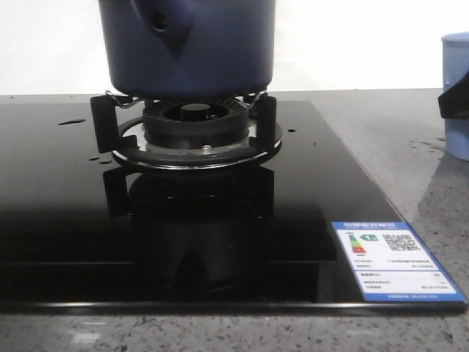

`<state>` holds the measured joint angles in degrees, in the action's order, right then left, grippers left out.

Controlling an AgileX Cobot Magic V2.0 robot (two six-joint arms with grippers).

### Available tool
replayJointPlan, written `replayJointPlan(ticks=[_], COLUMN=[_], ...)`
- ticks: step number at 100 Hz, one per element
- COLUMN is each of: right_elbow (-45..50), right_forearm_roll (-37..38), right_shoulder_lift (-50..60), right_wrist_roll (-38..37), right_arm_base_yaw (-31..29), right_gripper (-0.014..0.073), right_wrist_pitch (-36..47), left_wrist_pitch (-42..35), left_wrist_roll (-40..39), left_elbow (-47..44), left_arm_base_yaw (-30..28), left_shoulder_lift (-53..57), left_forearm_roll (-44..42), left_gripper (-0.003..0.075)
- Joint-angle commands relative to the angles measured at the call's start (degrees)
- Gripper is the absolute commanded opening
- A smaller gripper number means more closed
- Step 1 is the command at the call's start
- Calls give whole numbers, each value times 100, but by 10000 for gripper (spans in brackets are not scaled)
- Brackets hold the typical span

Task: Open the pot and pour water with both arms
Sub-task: 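Set the empty cup back on the counter and open right gripper, then lower the glass lid onto the pot with the left gripper and release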

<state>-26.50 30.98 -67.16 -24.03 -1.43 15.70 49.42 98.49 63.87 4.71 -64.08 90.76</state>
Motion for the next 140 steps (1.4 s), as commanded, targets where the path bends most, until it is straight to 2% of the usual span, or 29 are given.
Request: replayJointPlan(ticks=[1,7,25,45,63,80,87,99,106,118,140], right_elbow=[-130,-130,-130,-141,-141,-141,-141,-141,-141,-141,-141], right_forearm_roll=[-105,-105,-105,-105,-120,-124,-124,-124,-124,-124,-134], right_shoulder_lift=[326,502,1221,2097,2958,3546,3686,3750,3750,3750,3750], right_wrist_roll=[3,3,3,3,3,3,3,3,3,3,3], right_arm_base_yaw=[-29,-29,-29,-29,-29,-29,-29,-29,-29,-29,-29], right_gripper=[622,657,655,655,655,645,589,412,259,-78,-69], right_wrist_pitch=[348,275,-51,-432,-432,-451,-496,-613,-627,-594,-584], left_wrist_pitch=[74,74,74,57,-98,-86,-25,122,112,-40,-545], left_wrist_roll=[-42,-42,-42,38,184,478,673,982,1119,1395,1426], left_elbow=[169,169,169,169,179,180,180,180,180,180,404], left_arm_base_yaw=[40,40,76,500,795,830,830,862,927,1110,1303], left_shoulder_lift=[113,113,-4,-448,-1040,-1576,-1757,-2004,-2060,-2084,-2212], left_forearm_roll=[530,530,530,530,541,1081,1368,1594,1582,1582,1594], left_gripper=[222,222,222,222,222,222,222,222,222,222,222])
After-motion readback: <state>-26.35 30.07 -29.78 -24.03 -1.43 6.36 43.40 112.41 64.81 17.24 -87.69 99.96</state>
